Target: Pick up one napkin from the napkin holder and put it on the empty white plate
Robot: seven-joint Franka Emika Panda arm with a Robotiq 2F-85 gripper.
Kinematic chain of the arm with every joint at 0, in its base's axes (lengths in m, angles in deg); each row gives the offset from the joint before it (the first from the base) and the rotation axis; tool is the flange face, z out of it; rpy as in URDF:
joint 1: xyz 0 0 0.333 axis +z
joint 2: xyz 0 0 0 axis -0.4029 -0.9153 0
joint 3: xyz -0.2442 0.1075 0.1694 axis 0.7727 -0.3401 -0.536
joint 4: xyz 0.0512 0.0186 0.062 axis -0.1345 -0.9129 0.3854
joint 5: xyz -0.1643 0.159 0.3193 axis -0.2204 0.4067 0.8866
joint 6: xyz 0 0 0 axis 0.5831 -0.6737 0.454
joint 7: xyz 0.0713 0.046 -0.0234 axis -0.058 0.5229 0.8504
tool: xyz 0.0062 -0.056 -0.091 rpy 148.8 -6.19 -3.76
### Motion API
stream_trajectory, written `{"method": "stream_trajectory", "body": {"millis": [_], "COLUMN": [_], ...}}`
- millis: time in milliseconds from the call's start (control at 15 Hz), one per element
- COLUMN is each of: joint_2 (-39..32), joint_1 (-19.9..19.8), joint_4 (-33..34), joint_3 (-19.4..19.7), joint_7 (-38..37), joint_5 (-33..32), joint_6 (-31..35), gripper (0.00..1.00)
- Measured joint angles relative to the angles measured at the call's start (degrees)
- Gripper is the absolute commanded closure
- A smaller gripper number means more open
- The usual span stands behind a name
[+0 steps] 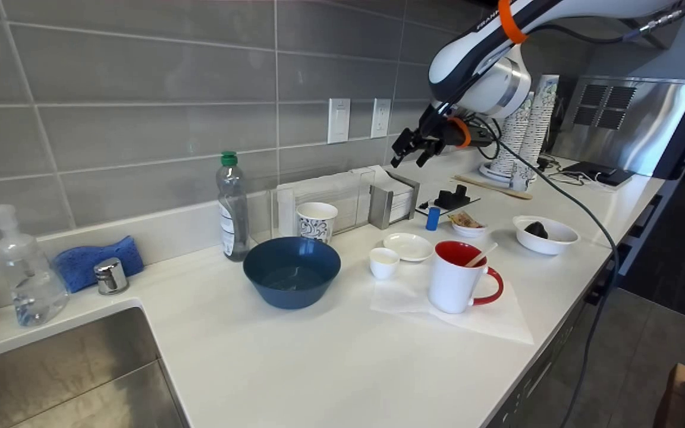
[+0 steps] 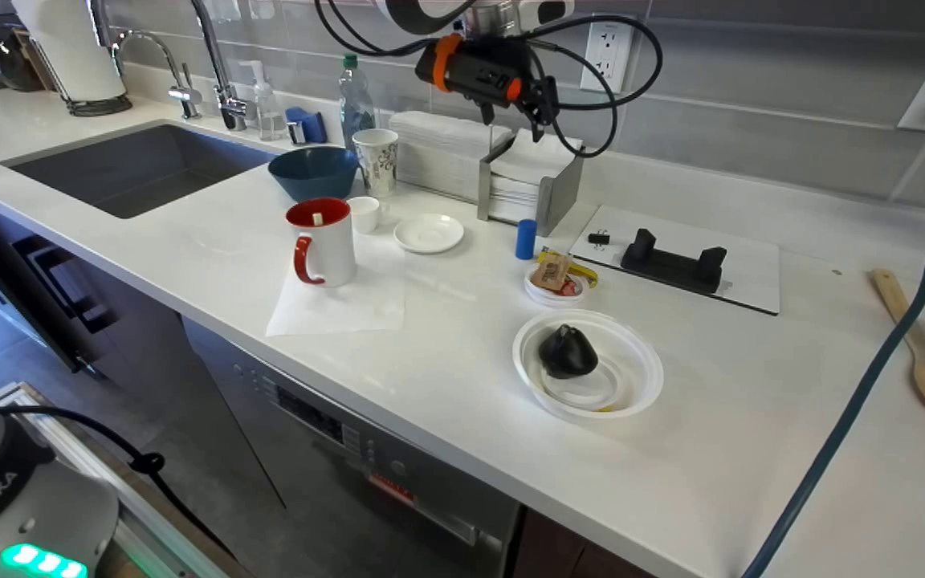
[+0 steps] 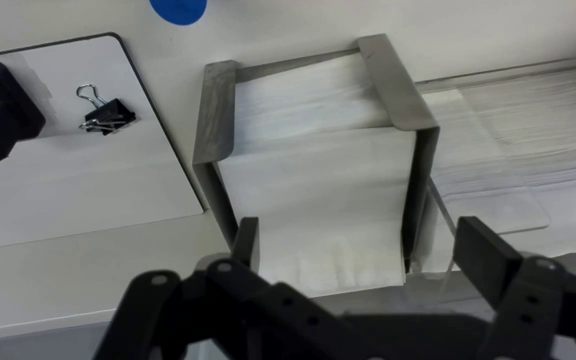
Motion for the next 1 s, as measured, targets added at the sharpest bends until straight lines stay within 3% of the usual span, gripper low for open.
{"method": "stream_trajectory", "body": {"millis": [733, 1000], "joint_2": [-6.56, -8.93], "joint_1": [-0.83, -2.55], "joint_4": [3.60, 5.97], "joint_3": [-1.79, -2.99], "joint_7": [-0.05, -0.05], "joint_5": [-2.46, -2.79], "joint_6": [5.45, 5.46], "gripper": [0.00, 0.25]}}
